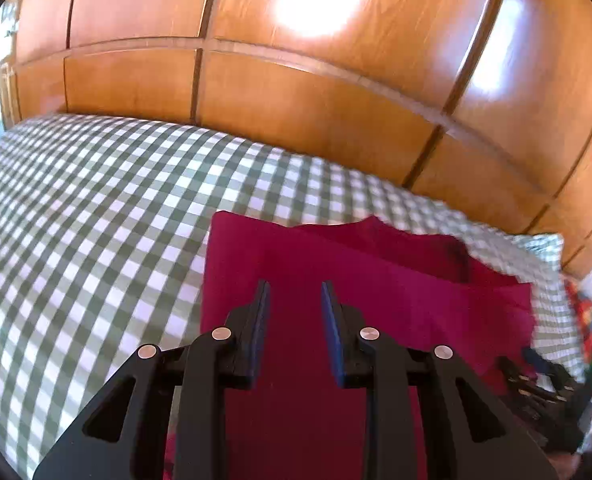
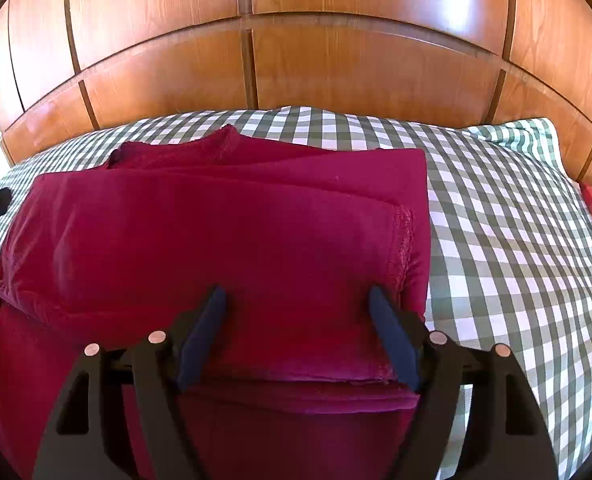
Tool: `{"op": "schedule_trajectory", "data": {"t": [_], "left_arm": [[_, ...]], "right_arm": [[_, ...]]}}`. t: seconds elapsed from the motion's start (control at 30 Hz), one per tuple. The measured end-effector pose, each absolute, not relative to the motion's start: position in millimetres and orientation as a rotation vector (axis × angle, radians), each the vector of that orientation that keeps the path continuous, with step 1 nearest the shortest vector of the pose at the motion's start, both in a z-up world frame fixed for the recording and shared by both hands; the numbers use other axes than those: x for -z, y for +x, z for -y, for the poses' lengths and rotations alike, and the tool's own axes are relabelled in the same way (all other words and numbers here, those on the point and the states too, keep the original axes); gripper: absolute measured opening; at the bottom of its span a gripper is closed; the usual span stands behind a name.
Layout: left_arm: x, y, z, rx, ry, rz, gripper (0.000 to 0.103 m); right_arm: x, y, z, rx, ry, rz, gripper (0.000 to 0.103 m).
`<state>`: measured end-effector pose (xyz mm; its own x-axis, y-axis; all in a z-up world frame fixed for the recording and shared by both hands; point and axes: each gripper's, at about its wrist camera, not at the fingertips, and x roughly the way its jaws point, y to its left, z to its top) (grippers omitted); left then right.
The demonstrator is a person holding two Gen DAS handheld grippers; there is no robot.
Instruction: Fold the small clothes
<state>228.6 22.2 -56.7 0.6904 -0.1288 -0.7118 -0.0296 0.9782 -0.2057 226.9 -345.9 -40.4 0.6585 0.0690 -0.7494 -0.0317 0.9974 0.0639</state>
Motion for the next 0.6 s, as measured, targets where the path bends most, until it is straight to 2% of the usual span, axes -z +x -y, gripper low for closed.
{"op": "schedule_trajectory", "data": {"t": [0.1, 0.17, 0.27, 0.6], "left_arm": [[95.4, 248.5, -16.7, -0.028, -0.135, -0.917, 0.026], [104.4, 243.1, -12.4, -0.036, -0.097, -0.854, 0.026], [100.4, 243.4, -7.5, -0.059, -0.063, -0.854, 0.026], [53.9, 189.7, -21.2, -0.004, -0.224, -0.822, 0.026]], "right_arm": [[42.3, 227.5, 347.4, -0.068, 0.062, -0.842, 0.076], [43.0, 228.1, 346.3, -0.066, 0.058, -0.840, 0.077], [43.5, 228.3, 347.0, -0.070, 0.063, -0.839, 0.078], [43.8, 228.8, 349.0, -0.076, 0.072, -0.837, 0.078]]}}
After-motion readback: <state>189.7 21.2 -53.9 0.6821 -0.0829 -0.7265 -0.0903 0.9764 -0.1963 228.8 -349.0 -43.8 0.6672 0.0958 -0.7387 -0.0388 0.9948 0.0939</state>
